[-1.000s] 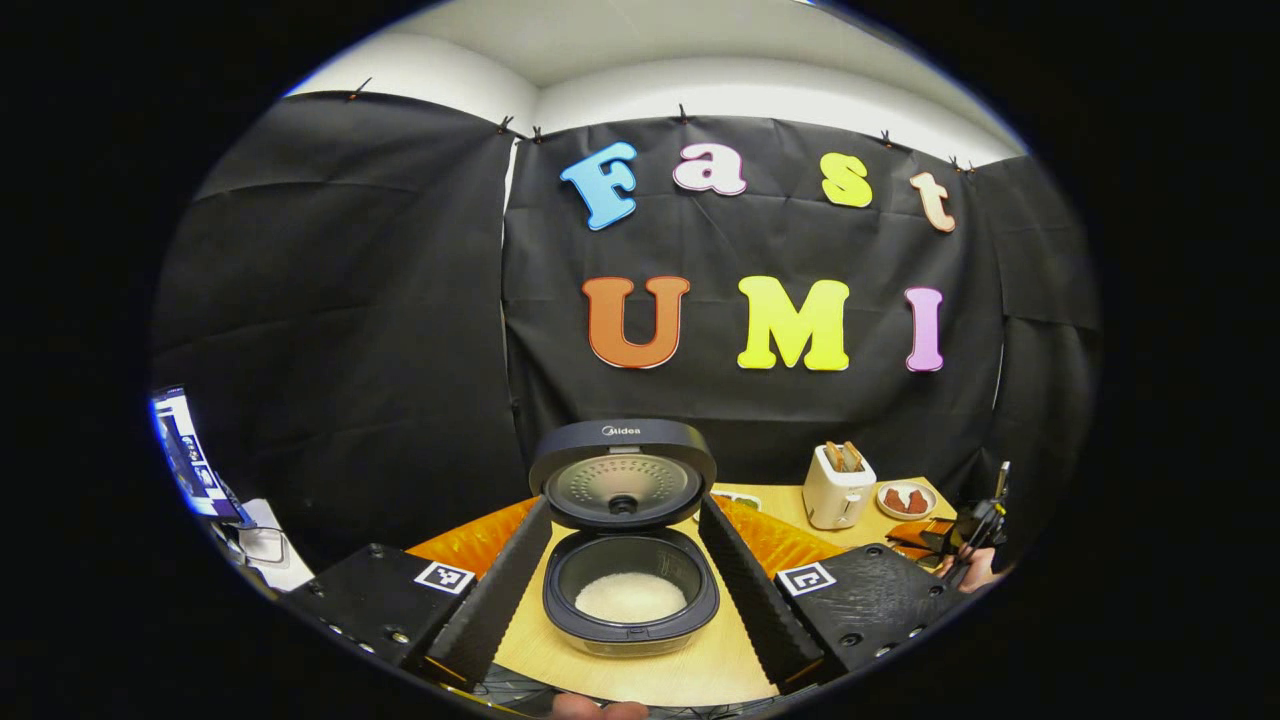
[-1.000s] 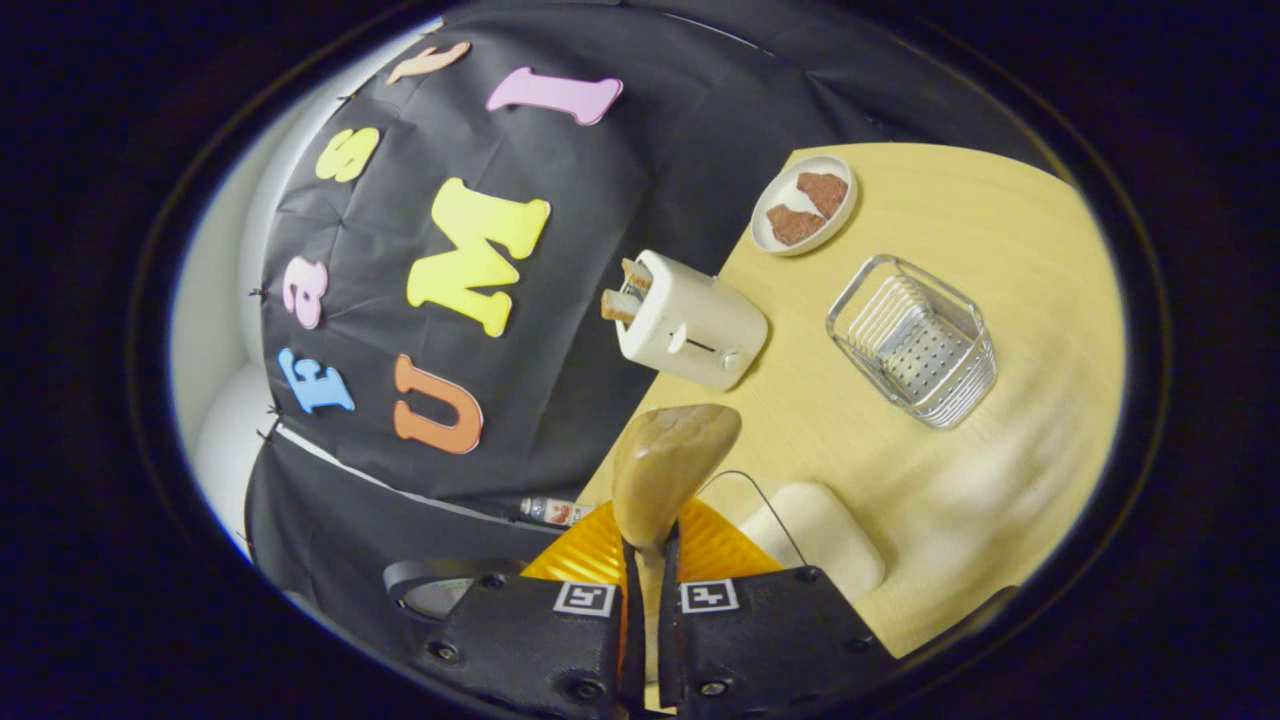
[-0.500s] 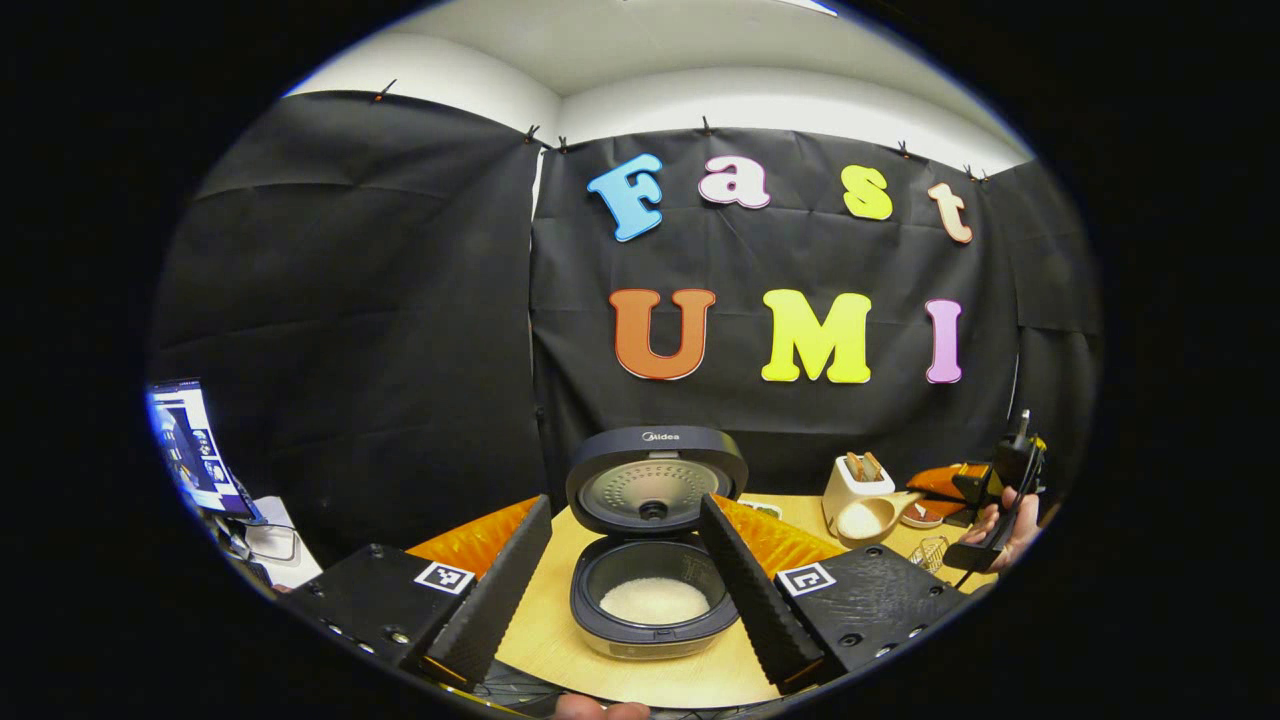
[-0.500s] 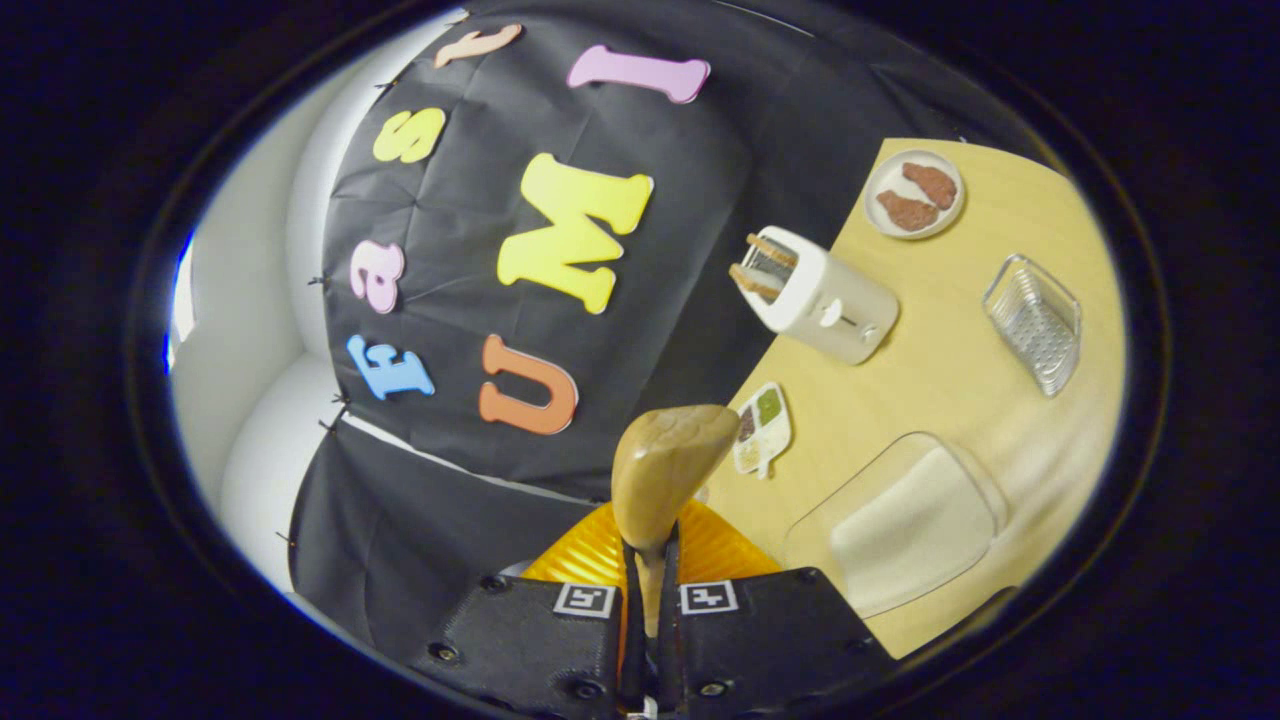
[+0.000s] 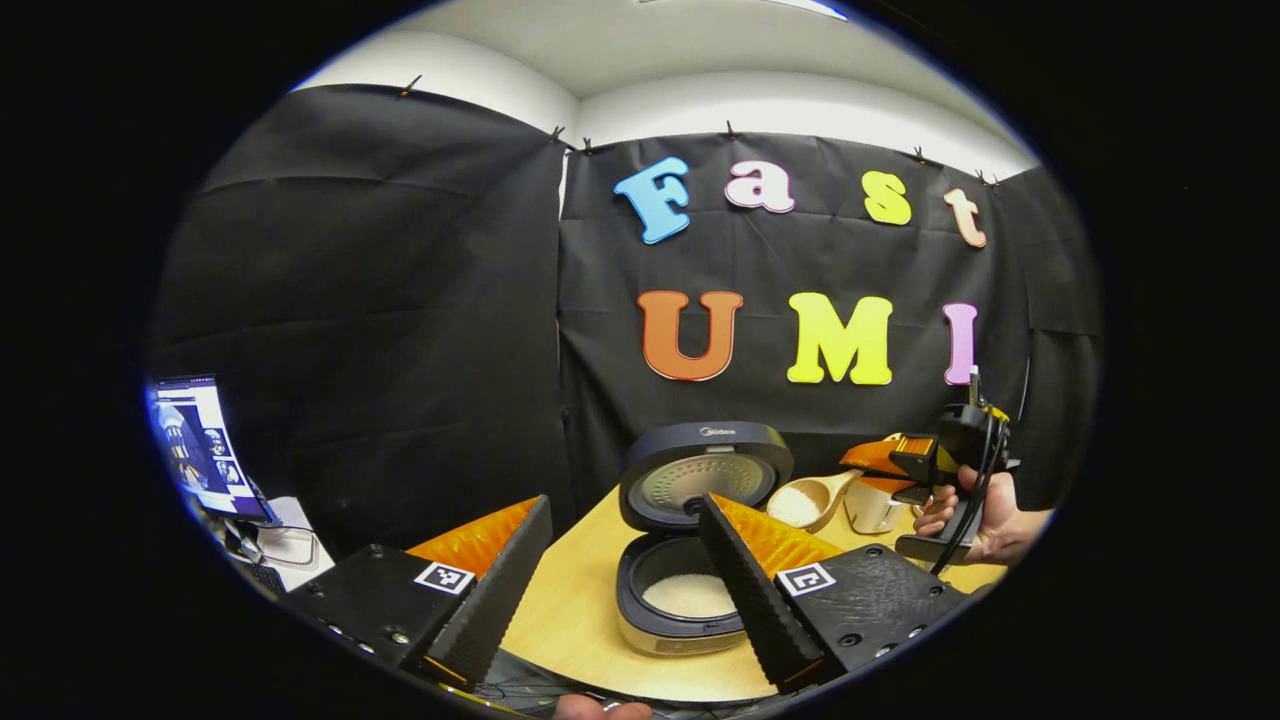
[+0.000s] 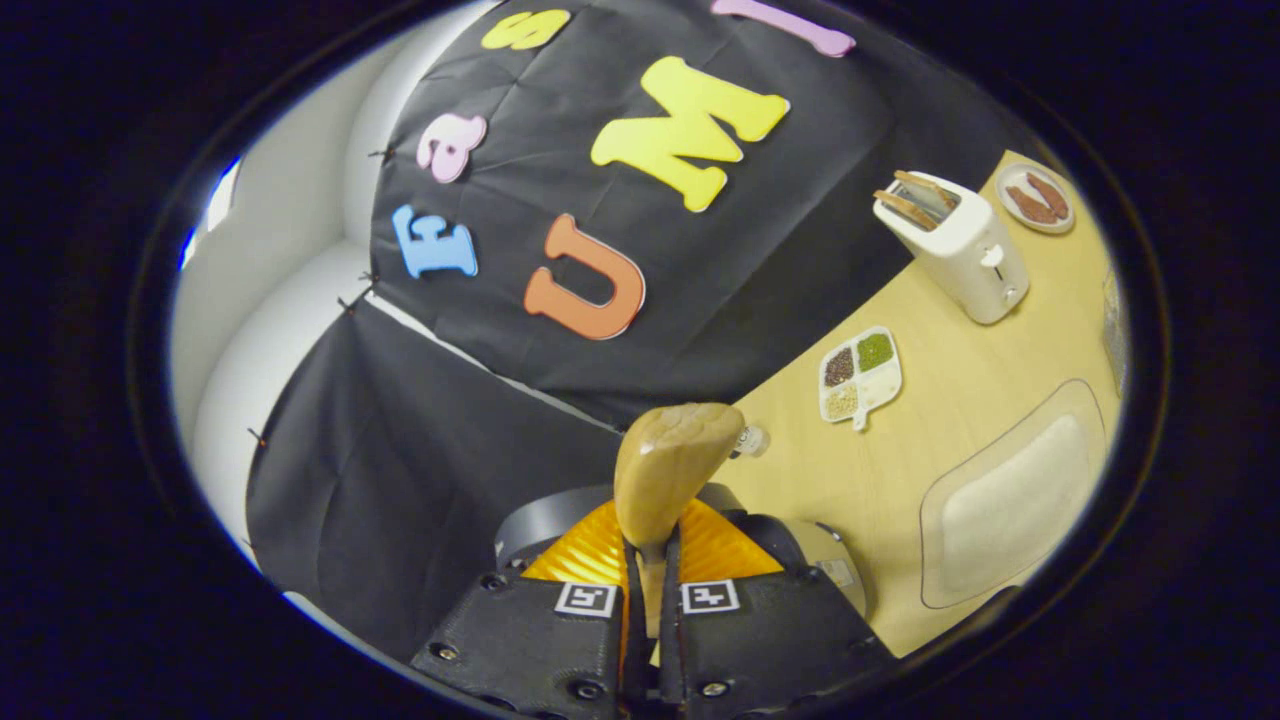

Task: Close the left gripper, press the button to open the rice cooker; take a wooden spoon from the chopstick holder with the right hand, scoop a spoonful of rice and pour it into the rice cooker, then put the wooden spoon back into the chopstick holder.

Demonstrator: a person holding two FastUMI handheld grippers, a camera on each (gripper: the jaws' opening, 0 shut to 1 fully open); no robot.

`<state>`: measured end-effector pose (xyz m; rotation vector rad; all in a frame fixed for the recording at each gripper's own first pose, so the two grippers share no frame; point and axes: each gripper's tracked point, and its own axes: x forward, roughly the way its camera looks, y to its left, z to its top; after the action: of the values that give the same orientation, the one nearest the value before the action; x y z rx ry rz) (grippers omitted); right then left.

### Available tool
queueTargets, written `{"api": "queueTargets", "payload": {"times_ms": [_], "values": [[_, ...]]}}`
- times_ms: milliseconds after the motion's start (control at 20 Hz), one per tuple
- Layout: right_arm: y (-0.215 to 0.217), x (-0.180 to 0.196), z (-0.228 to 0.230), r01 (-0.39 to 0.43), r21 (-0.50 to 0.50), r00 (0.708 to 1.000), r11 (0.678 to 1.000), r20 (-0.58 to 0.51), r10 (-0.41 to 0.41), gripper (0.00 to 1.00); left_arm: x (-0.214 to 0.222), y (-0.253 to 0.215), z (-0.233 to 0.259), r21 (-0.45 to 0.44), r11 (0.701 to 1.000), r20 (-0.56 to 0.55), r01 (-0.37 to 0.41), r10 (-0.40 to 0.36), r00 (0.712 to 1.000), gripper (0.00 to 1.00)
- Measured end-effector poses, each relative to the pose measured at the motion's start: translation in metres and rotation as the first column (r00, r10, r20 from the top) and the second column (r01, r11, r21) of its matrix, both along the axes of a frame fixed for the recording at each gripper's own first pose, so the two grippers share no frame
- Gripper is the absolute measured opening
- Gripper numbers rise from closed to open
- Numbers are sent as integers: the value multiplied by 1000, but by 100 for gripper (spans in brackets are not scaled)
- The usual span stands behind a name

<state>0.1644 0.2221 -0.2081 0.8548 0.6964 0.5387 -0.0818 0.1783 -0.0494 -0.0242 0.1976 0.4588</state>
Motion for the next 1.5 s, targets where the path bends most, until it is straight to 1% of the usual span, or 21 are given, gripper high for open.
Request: {"api": "queueTargets", "payload": {"times_ms": [200,400,550,700,850,1050,1300,1350,1400,1500], "values": [[35,-9,-15,-59,-156,996,986,61,70,11,-11,23,0,2,999,15,-36,36,999,95],[55,-15,-20,-81,-313,979,946,154,135,11,-21,35,1,-15,998,38,-59,60,997,95],[65,-18,-19,-84,-423,954,902,229,196,11,-24,38,-2,-12,998,40,-57,57,998,95],[75,-23,-18,-64,-534,919,843,297,258,11,-31,46,0,-14,998,48,-63,64,997,95],[91,-30,-11,-31,-632,857,774,382,347,11,-33,49,-5,-30,997,51,-68,69,996,95],[107,-45,0,24,-714,767,700,462,445,11,-34,52,-9,-42,997,56,-61,63,996,95],[121,-62,13,133,-785,610,605,546,574,11,-35,55,-9,-55,997,65,-61,64,996,95],[123,-67,14,146,-790,585,596,554,592,10,-34,56,-8,-57,997,68,-61,65,996,95],[125,-71,14,147,-790,572,596,559,600,11,-34,56,-8,-57,996,70,-61,65,995,95],[127,-73,10,142,-787,567,600,561,602,11,-35,57,-5,-56,997,77,-61,65,995,95]]}}
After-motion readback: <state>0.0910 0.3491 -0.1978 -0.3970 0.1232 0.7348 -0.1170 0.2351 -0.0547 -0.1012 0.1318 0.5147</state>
